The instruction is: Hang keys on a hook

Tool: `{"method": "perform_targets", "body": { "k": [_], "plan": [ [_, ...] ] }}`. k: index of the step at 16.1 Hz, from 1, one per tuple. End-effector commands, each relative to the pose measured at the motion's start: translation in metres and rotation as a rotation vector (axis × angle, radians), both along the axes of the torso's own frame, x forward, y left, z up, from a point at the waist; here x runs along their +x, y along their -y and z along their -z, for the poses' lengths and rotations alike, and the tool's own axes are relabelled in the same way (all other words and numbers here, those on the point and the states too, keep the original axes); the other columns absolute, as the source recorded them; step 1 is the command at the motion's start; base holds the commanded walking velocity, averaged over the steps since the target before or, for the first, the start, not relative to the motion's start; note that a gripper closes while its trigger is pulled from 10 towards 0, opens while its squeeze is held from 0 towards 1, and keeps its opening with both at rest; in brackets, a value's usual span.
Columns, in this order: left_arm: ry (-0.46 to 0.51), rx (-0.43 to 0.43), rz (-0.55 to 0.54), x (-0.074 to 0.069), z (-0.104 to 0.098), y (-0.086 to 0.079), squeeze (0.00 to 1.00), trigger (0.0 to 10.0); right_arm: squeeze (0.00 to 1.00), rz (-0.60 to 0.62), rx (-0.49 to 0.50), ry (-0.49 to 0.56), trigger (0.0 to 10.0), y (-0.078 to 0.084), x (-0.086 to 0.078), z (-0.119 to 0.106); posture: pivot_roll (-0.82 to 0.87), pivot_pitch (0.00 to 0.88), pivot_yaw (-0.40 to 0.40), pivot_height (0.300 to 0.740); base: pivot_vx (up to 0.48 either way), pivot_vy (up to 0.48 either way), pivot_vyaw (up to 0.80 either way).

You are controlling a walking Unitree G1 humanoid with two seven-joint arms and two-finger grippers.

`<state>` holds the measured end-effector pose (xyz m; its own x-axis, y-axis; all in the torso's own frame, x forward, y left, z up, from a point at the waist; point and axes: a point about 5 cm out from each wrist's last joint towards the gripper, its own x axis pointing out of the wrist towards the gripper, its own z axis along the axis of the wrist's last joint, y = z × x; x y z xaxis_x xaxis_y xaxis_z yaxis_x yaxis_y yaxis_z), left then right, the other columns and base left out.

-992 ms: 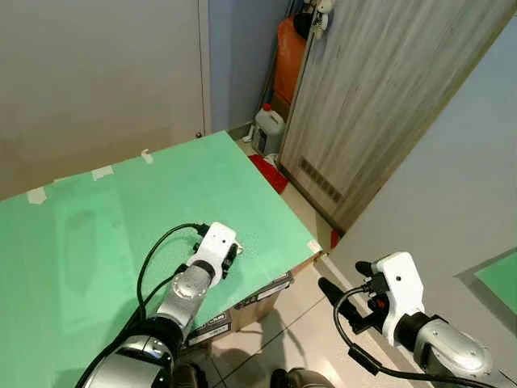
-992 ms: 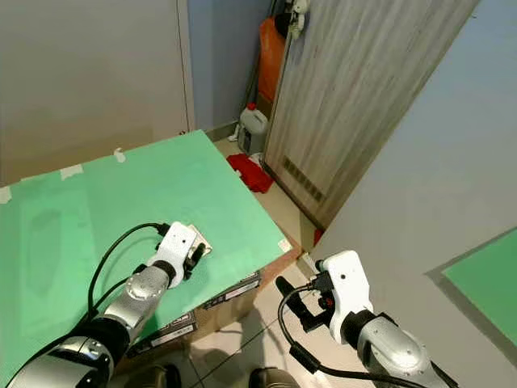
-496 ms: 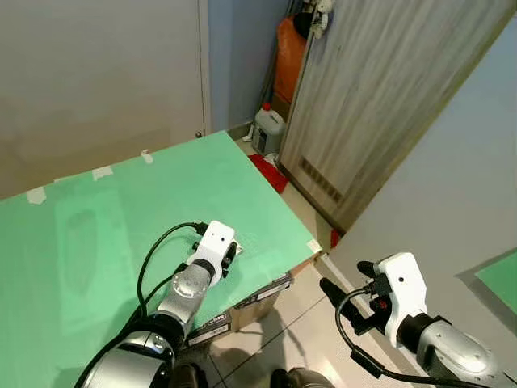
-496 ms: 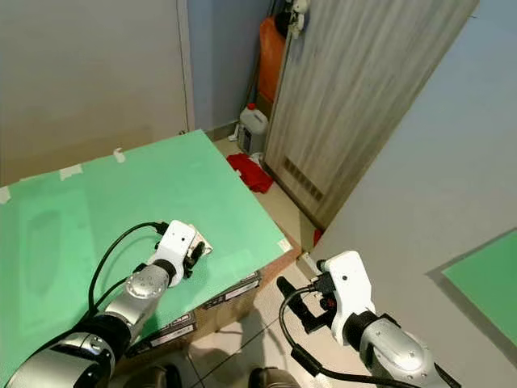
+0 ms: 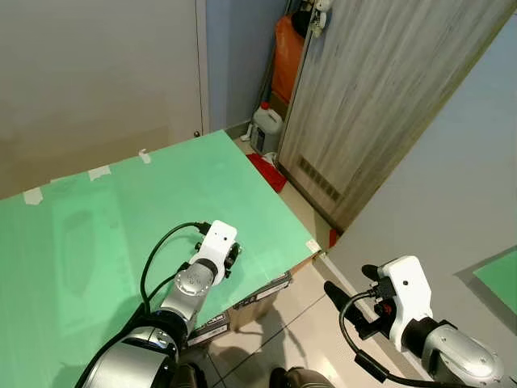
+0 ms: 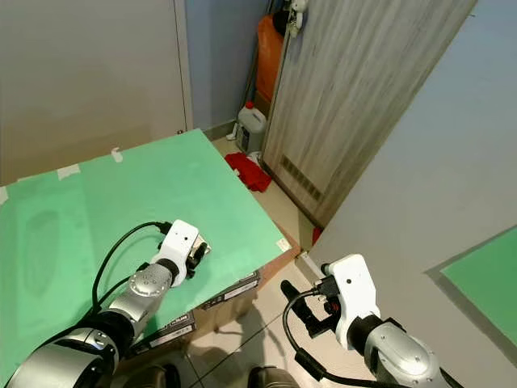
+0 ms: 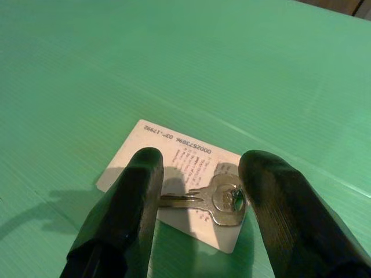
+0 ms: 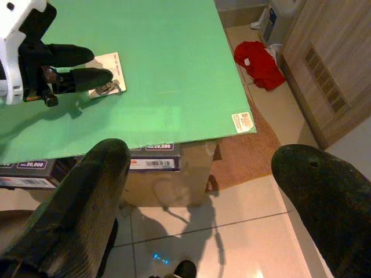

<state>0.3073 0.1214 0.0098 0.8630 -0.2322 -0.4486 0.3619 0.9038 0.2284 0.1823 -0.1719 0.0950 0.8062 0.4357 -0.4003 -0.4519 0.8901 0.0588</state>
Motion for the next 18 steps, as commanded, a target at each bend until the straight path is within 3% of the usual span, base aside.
{"method": "perform_targets", "body": {
  "k": [1, 7, 11, 12, 13, 18],
  "plan": [
    [-0.018, 0.003, 0.015, 0.000, 0.001, 0.005, 0.00, 10.0, 0.00, 0.013, -0.011, 0.002, 10.0, 0.004, -0.001, -0.003, -0.28, 0.148, -0.103, 0.740, 0.000, 0.000, 0.00],
    [-0.106, -0.007, 0.012, -0.006, 0.010, 0.004, 0.00, 10.0, 0.00, 0.012, -0.009, -0.007, 10.0, 0.004, -0.005, -0.003, -0.29, 0.153, -0.105, 0.740, 0.000, 0.000, 0.00],
    [-0.227, 0.010, 0.030, -0.016, 0.022, 0.004, 0.00, 10.0, 0.00, 0.009, -0.012, -0.009, 10.0, 0.004, -0.005, -0.003, -0.29, 0.146, -0.106, 0.740, 0.000, 0.000, 0.00],
    [-0.251, 0.013, 0.021, -0.019, 0.025, 0.002, 0.00, 3.6, 0.00, 0.009, -0.013, -0.009, 10.0, 0.004, -0.004, -0.003, -0.29, 0.142, -0.106, 0.740, 0.000, 0.000, 0.00],
    [-0.259, 0.012, 0.017, -0.021, 0.027, 0.000, 0.00, 0.0, 0.00, 0.008, -0.012, -0.009, 10.0, 0.004, -0.004, -0.003, -0.29, 0.140, -0.106, 0.740, 0.000, 0.000, 0.00],
    [-0.246, 0.006, -0.015, -0.021, 0.028, -0.005, 0.00, 0.0, 0.00, 0.005, -0.009, -0.009, 10.0, 0.003, -0.003, -0.003, -0.29, 0.137, -0.103, 0.740, 0.000, 0.000, 0.00]
  ]
}}
